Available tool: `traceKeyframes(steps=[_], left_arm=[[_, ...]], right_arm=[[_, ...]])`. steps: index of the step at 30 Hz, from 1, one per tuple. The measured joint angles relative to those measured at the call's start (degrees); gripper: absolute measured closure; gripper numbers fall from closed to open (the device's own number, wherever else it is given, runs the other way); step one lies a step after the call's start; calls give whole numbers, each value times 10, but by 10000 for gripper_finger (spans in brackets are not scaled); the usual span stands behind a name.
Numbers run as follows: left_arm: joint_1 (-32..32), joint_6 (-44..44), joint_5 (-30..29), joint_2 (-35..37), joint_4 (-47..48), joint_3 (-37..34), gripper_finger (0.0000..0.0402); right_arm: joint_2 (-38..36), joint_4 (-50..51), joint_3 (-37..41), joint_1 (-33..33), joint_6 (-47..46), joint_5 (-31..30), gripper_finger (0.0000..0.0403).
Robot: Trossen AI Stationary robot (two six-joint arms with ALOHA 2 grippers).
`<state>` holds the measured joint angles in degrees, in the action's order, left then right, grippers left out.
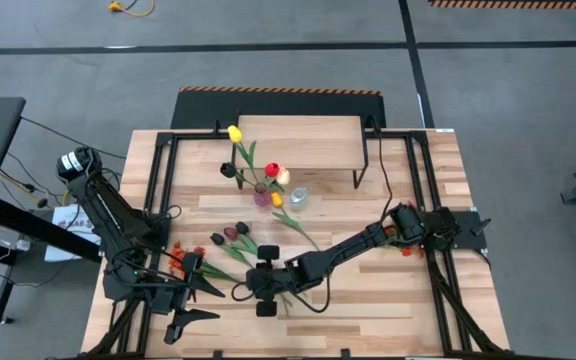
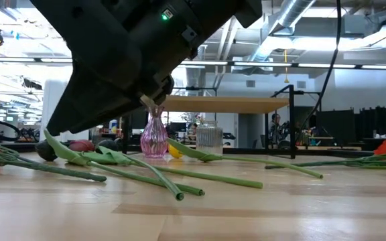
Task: Pick and place flowers into a vace then onto a shelf
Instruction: Put the bottom orange flowers into the violet vase
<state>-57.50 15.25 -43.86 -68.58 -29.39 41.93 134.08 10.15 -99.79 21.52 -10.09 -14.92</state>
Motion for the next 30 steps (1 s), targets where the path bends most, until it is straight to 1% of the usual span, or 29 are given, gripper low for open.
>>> traceKeyframes(steps=[10,24,27,30], left_arm=[[0,0,0,0,0,0,214],[0,0,0,0,0,0,214],[0,0,0,0,0,0,214],[0,0,0,0,0,0,214]], right_arm=[[2,-25,0,-3,0,0,282],[7,-28,0,-3,0,0,282],[30,-51,1,-3,-2,25,282],[63,-113,-1,-10,-25,75,282]])
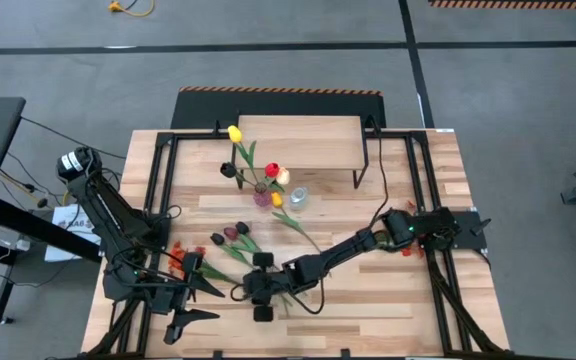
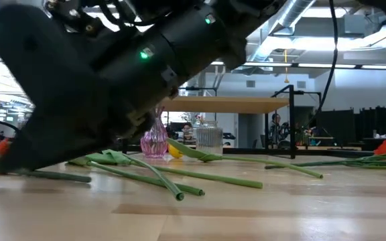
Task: Pick and place flowers into a vace then onto a shelf
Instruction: Put the bottom orange flowers into the violet vase
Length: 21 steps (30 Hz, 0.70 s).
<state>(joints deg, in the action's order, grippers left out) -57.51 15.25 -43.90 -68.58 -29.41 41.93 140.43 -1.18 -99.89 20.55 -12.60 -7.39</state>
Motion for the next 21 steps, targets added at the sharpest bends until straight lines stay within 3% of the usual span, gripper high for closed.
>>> traceKeyframes(steps=[5,21], left_arm=[[0,0,0,0,0,0,214],[0,0,0,0,3,0,214]], right_arm=[[2,-6,-1,-24,-43,80,282],[3,4,0,-27,-57,72,287]])
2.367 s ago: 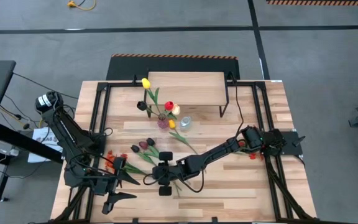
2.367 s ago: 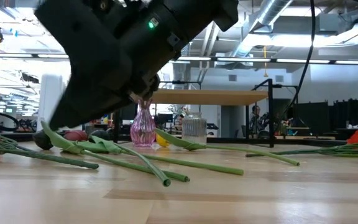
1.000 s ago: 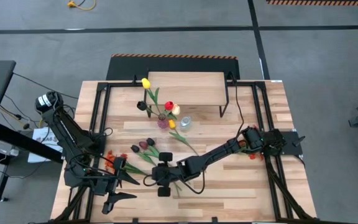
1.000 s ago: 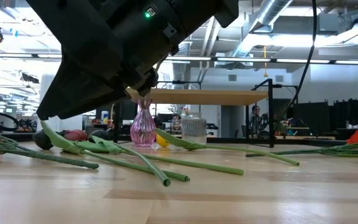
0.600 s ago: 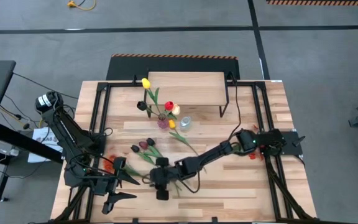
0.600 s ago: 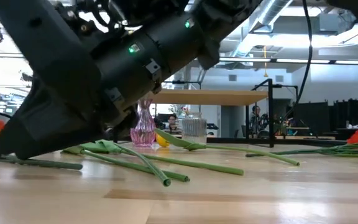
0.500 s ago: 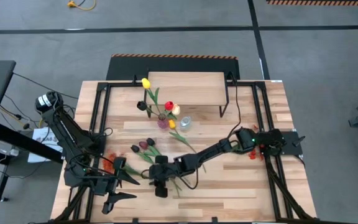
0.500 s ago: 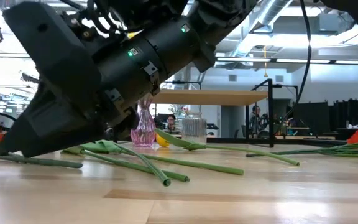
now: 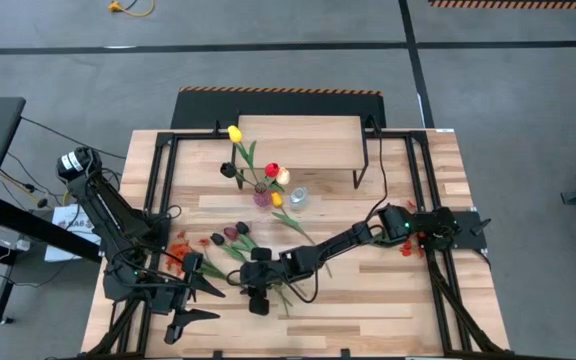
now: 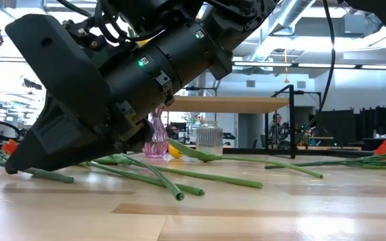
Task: Pick and place flowers into a vace then onto a shelf
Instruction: Put the bottom orange flowers into the violet vase
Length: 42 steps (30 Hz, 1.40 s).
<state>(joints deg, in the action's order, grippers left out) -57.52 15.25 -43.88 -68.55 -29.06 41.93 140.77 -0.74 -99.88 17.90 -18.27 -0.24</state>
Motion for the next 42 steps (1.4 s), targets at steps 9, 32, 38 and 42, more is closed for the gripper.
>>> traceKeyframes(steps=[9,32,38,42], left_arm=[[0,0,0,0,0,0,214],[0,0,0,0,1,0,214],[0,0,0,0,1,0,214],[0,0,0,0,1,0,214]], right_arm=[[0,11,0,-4,-35,-1,355],[-39,135,3,18,-53,-106,402],[-64,172,3,31,-42,-137,402],[-70,178,4,35,-32,-130,402]])
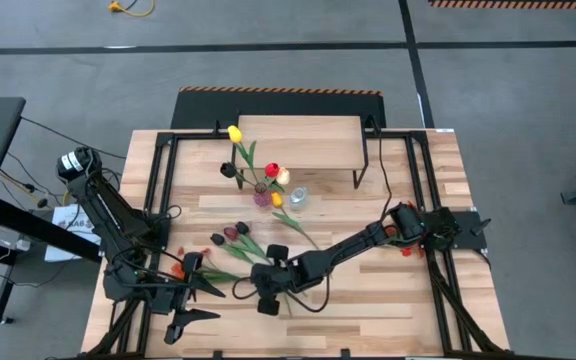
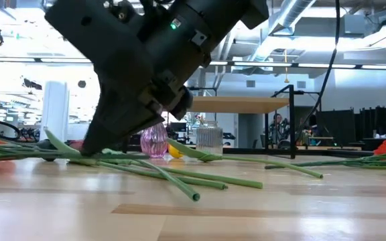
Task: Pick and place flowers into a vace then onto a shelf
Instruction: Put the bottom orange flowers into the violet vase
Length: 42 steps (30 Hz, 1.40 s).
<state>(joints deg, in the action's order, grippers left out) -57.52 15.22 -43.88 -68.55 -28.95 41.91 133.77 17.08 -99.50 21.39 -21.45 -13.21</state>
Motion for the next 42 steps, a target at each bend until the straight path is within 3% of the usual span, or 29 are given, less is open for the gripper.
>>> traceKeyframes(steps=[29,36,42], left_arm=[[0,0,0,0,0,0,214],[0,0,0,0,-1,0,214],[0,0,0,0,0,0,214]], right_arm=[[-21,56,-4,7,4,-7,403],[-60,81,-3,22,9,-51,403],[-73,89,-3,26,30,-23,403]])
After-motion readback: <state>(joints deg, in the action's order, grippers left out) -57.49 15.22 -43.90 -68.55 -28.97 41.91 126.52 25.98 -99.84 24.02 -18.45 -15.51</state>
